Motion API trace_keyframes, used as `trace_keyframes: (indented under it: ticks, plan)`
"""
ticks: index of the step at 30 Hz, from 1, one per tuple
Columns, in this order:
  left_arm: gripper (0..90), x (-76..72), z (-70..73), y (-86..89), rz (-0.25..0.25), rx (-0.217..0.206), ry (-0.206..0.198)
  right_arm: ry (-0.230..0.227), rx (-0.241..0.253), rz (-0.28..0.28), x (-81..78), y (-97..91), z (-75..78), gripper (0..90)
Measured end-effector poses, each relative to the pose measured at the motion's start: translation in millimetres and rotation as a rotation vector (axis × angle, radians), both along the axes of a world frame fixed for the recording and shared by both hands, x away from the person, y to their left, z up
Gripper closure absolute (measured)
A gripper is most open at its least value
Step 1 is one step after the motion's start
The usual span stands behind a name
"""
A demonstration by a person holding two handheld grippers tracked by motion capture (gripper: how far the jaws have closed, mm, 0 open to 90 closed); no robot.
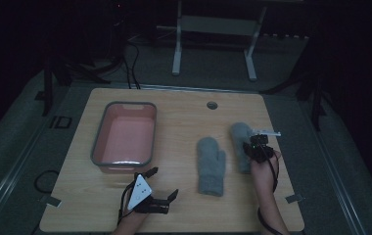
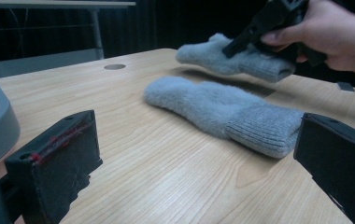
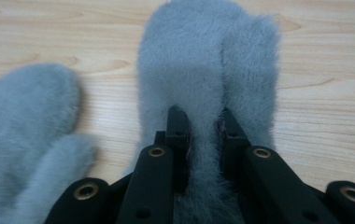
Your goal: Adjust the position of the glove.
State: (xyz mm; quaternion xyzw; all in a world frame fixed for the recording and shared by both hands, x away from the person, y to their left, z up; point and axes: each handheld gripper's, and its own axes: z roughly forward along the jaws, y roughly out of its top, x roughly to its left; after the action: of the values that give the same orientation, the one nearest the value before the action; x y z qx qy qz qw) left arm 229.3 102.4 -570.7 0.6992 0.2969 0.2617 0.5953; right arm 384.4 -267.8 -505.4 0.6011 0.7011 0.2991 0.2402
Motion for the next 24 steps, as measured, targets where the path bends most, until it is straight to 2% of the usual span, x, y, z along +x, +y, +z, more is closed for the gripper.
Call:
trace_keyframes:
  ticks: [2,7,11,12,14,20,24]
  plan:
    - [0.7,0.0,0.3,-0.5,-0.002,0.004,0.003,-0.006,0.006,-0.006,-2.5,2.8,3.4,79.3]
    - [0.6,-1.1,5.3,-1.4,-0.026,0.003,-0.014,-0.046,0.068,-0.016,-22.5,23.6,24.9,79.3]
    - [0.7,-2.8,10.9,-1.1,-0.046,-0.025,-0.015,-0.061,0.077,-0.030,-33.7,41.2,33.3,79.3]
    - [0.7,-3.3,12.0,-0.9,-0.049,-0.026,-0.016,-0.065,0.071,-0.034,-35.7,45.6,34.6,79.3]
    - [0.6,-3.5,14.1,-0.5,-0.058,-0.039,-0.020,-0.061,0.104,-0.038,-40.0,53.0,37.0,79.3]
    - [0.7,-1.9,19.0,-0.4,-0.074,-0.073,-0.018,-0.055,0.158,-0.036,-52.7,76.0,39.3,79.2]
    - [0.7,-0.9,21.5,-3.2,-0.082,-0.072,-0.026,-0.051,0.159,-0.042,-61.8,91.9,34.2,79.2]
